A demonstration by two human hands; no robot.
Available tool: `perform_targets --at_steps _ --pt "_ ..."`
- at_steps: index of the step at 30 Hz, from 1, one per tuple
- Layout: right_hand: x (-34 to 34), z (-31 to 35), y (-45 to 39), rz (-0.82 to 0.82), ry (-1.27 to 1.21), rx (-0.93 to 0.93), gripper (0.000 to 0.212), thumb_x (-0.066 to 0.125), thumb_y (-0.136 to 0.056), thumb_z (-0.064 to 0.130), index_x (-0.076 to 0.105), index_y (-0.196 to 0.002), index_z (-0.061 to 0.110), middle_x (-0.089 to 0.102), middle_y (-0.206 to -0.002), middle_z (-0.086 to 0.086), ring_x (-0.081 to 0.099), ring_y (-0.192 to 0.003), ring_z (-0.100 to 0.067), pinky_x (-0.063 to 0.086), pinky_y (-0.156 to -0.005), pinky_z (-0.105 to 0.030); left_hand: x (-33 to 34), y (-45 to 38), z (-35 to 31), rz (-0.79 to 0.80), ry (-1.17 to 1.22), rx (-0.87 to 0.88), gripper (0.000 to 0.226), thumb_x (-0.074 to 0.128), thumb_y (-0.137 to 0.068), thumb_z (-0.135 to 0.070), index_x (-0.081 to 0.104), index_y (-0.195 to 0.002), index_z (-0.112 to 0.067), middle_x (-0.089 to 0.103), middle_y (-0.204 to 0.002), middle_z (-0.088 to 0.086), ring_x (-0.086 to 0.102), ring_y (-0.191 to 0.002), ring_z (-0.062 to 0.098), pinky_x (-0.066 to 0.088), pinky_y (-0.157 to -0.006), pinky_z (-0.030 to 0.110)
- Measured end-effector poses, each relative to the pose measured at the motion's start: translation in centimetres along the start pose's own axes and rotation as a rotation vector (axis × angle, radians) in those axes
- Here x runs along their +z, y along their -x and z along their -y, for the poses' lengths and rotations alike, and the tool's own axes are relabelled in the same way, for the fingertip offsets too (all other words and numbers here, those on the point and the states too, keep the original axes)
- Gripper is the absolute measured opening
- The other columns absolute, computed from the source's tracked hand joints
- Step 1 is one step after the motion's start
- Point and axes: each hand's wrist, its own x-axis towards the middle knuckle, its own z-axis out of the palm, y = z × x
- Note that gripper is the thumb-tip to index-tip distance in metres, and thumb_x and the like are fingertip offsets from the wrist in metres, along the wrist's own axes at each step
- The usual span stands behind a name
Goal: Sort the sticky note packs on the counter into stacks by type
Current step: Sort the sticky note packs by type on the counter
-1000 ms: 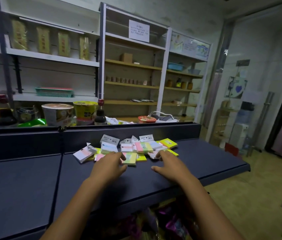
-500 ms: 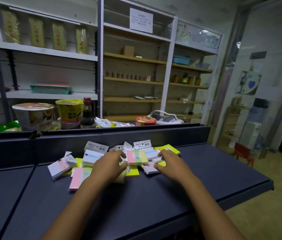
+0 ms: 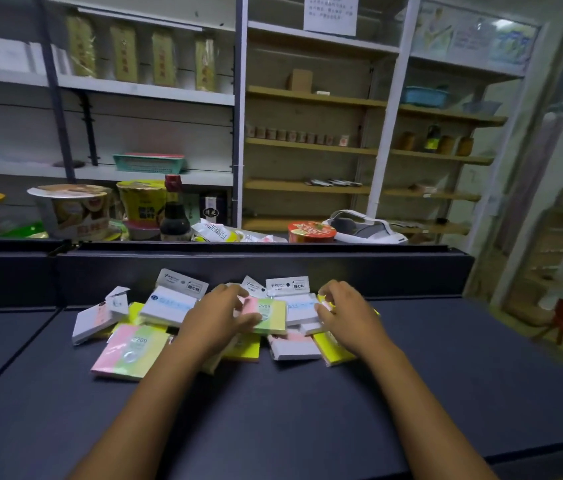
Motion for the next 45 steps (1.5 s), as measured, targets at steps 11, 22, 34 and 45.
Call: perform_targets --at_steps 11,22,34,45 --pt "1.7 0.6 -3.3 -0.151 -0.179 -0.077 0.012 0.058 -0.094 0.028 0.054 -0.105 0.026 0.056 -0.103 0.008 0.055 -0.099 -0.014 0.051 -0.083 -0.036 0.3 -1.3 1.7 0.185 0.162 -0.002 0.057 0.075 -0.071 -0.060 0.053 -0.121 -0.043 0.047 -0.111 -0.014 0.054 -0.093 0.001 0.044 -0.080 0.018" --pt "2.1 0.7 -3.3 -0.173 -0.311 -0.100 0.016 0.061 -0.094 0.022 0.055 -0.108 0.026 0.055 -0.105 0.009 0.056 -0.100 -0.011 0.050 -0.085 -0.032 -0.5 -0.5 0.2 -0.034 0.476 0.061 0.048 0.087 -0.071 -0.020 0.049 -0.098 -0.030 0.072 -0.091 -0.002 0.068 -0.073 0.009 0.056 -0.060 0.028" --pt "1.7 0.2 -3.1 -0.167 -0.407 -0.047 0.014 0.062 -0.093 0.017 0.058 -0.101 0.027 0.062 -0.099 0.009 0.060 -0.091 -0.007 0.049 -0.075 -0.025 -3.2 0.4 -0.3 -0.351 0.922 0.025 0.043 0.074 -0.085 -0.007 0.055 -0.115 -0.031 0.074 -0.096 0.004 0.074 -0.079 0.027 0.060 -0.056 0.041" --pt "3.0 -0.6 -3.1 0.143 -0.031 0.026 0.083 0.055 -0.073 0.082 0.051 -0.136 0.027 0.041 -0.120 0.007 0.034 -0.120 -0.015 0.034 -0.090 -0.031 -2.9 0.7 -0.1 -0.404 0.899 -0.013 0.045 0.076 -0.084 -0.008 0.058 -0.115 -0.035 0.072 -0.100 0.004 0.074 -0.084 0.019 0.061 -0.058 0.036"
